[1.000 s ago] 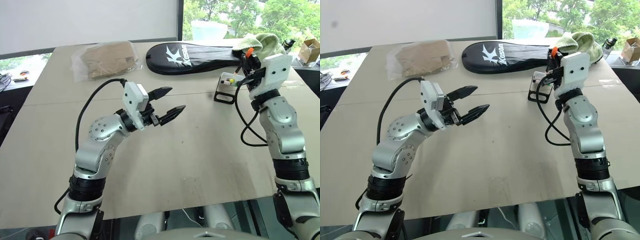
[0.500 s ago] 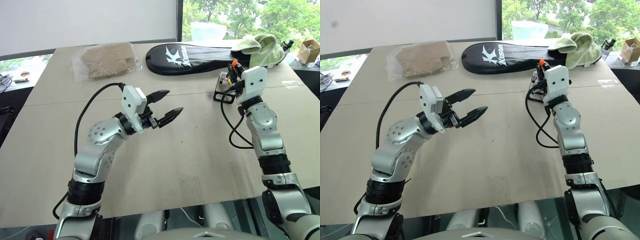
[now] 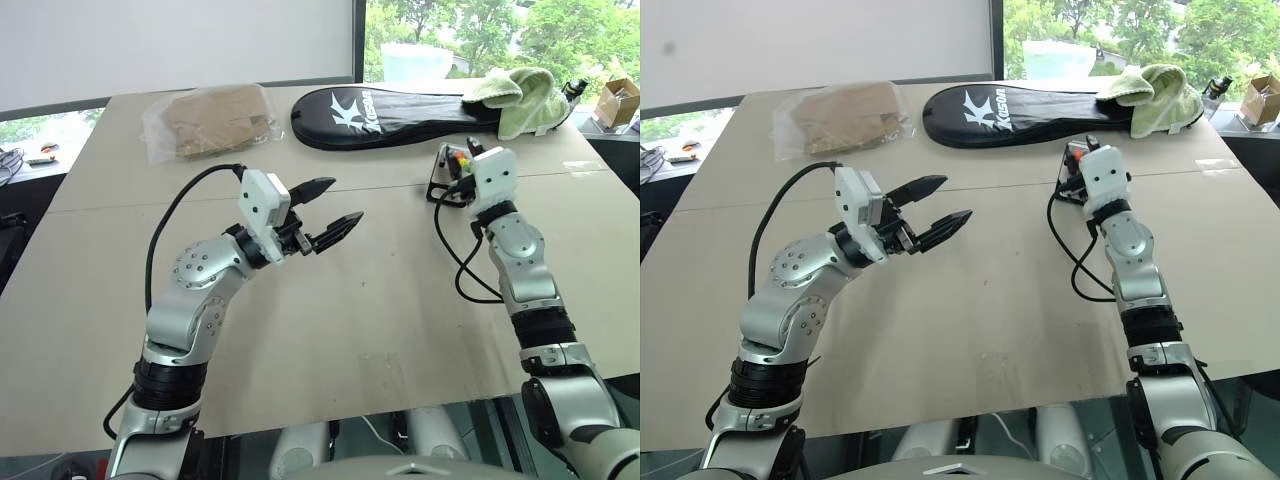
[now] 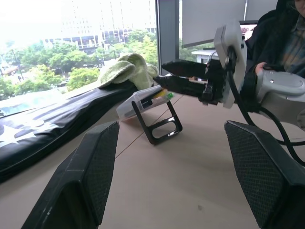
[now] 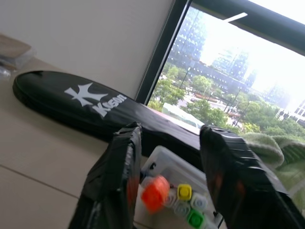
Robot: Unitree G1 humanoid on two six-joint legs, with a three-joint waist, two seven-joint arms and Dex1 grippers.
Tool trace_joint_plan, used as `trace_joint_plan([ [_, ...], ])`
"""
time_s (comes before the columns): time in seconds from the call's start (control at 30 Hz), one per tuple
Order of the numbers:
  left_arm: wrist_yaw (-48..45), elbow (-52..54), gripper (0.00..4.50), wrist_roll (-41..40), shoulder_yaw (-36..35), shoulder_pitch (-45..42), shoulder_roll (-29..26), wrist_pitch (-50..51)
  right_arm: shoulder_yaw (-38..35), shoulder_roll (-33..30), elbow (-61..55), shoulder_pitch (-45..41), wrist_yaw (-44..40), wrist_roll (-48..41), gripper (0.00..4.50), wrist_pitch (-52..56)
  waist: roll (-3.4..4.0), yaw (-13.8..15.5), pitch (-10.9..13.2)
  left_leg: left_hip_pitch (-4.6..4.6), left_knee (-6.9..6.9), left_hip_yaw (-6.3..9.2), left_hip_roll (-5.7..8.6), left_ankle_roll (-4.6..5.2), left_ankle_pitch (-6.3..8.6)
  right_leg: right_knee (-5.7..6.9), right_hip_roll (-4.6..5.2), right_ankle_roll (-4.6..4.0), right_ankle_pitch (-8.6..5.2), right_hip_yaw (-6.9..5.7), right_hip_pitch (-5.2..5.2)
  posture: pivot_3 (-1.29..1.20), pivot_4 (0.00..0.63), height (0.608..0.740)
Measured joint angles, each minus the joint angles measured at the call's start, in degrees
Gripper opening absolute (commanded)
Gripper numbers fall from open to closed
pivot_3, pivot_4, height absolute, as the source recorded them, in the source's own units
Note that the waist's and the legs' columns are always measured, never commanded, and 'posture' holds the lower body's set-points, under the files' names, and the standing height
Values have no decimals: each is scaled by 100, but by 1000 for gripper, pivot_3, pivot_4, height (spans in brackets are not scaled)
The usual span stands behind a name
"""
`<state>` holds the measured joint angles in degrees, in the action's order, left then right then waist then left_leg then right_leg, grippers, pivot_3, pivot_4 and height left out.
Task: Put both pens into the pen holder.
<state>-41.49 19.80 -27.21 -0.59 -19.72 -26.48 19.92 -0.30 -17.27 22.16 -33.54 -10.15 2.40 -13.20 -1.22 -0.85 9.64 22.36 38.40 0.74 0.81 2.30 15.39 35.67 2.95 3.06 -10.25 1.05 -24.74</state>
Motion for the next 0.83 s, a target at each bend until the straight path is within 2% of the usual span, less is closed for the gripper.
trace_joint_plan([
  [0.03,1,0,3657,-1,-1,18,-4,0,-1,-21,23,1,-13,21,3779,-50,0,-2,0,0,0,-1,0,0,0,0,0,0,0,1,0,0,150,740],
  [0.1,2,0,3657,-2,-2,52,-8,1,-20,-55,-9,4,-36,38,4455,-90,0,-6,0,0,0,-1,-1,0,0,0,0,0,0,1,0,0,150,740],
  [0.23,19,3,3657,-2,-10,156,-16,11,-60,-61,-671,274,-131,-88,4455,133,0,-1,0,0,-4,3,-1,0,0,0,1,0,0,0,-1,0,150,740],
  [0.37,82,105,3657,-1,-14,350,-133,195,-32,-234,-2040,974,-733,-638,4455,1053,3,23,2,6,-5,13,-2,1,1,-1,5,0,0,-9,-2,0,150,740],
  [0.47,299,302,4450,-209,-265,646,-239,601,-18,-869,-3443,1829,-1465,-1192,4500,1991,5,35,2,9,-1,22,0,4,3,-4,9,1,-1,-17,1,0,150,740],
  [0.53,458,483,4484,-450,-564,955,-340,991,-127,-1357,-4278,2522,-1825,-1597,4500,2659,5,32,2,11,-2,28,-1,4,3,-6,10,1,-2,-21,0,0,150,740],
  [0.7,701,1126,4484,-580,-994,1906,-649,1464,-1010,-2162,-5336,3793,-2380,-2527,4500,3861,6,22,3,1,0,17,-2,5,3,-6,9,-19,-18,-14,6,0,150,740],
  [0.83,783,1356,4484,-646,-1443,2637,-764,1572,-1922,-2594,-5498,4484,-2804,-2973,4500,4267,-3,26,5,-46,0,12,-8,5,4,-10,6,5,-35,-14,51,0,150,740],
])
